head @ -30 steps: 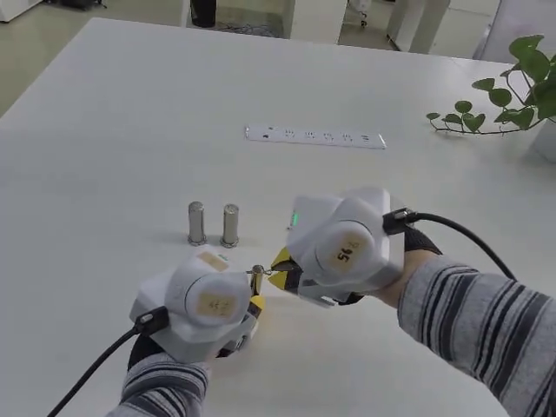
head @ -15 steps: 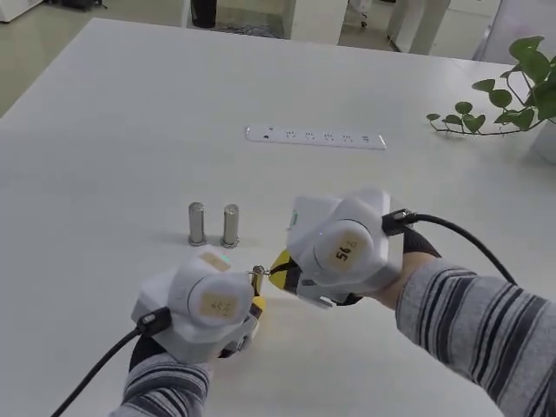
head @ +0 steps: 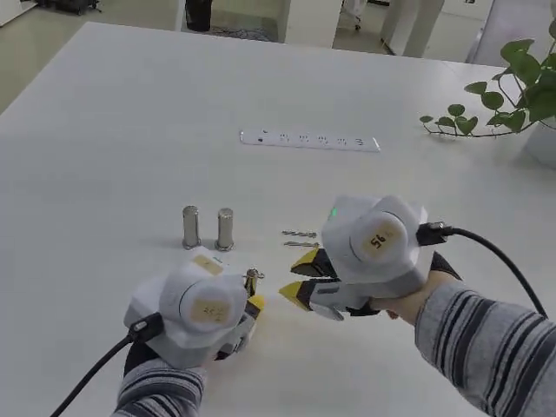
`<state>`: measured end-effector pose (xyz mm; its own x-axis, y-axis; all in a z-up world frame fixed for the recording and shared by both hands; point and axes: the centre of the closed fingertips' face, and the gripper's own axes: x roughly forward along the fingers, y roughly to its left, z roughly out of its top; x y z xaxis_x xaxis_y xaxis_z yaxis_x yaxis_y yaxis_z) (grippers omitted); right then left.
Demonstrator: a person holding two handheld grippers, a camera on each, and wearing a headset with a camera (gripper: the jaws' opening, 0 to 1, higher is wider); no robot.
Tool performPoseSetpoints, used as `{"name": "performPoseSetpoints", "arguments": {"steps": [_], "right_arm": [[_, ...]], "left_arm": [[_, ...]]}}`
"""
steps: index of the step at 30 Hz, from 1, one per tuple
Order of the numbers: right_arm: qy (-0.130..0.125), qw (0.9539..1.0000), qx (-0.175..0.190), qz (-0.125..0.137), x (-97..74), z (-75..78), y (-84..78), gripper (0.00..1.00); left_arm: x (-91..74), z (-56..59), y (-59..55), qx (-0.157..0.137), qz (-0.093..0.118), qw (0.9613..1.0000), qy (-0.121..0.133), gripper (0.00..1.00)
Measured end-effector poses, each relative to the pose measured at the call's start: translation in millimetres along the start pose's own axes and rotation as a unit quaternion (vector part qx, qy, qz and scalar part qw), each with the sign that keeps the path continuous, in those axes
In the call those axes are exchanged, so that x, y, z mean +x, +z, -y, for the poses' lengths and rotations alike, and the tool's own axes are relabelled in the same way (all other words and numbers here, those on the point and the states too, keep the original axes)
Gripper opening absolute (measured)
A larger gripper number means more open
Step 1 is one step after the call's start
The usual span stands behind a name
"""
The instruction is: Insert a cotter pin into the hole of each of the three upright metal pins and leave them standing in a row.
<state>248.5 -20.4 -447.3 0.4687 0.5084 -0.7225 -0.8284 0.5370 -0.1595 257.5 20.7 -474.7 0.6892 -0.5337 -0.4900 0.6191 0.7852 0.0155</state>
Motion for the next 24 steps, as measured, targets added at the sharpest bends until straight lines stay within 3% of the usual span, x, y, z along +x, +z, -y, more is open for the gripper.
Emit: {"name": "performPoseSetpoints", "arguments": {"steps": [3, 12, 24], "right_arm": [[0.001, 0.9995, 0.032, 0.005, -0.7, -0.7, -4.4, 0.14], [-0.014, 0.9979, 0.063, 0.009, -4.0, 1.1, -11.9, 0.14], [-0.006, 0.9963, 0.086, 0.009, -2.8, -8.4, -20.7, 0.15]], "left_arm": [[0.5, 0.8, -0.2, 0.004, 0.0, 1.0, -0.001, 0.06], [-0.4, -3.6, -0.5, 0.001, 0.001, 1.0, -0.008, 0.05], [-10.3, -41.0, 5.8, -0.007, 0.012, 0.9997, 0.021, 0.05]]}}
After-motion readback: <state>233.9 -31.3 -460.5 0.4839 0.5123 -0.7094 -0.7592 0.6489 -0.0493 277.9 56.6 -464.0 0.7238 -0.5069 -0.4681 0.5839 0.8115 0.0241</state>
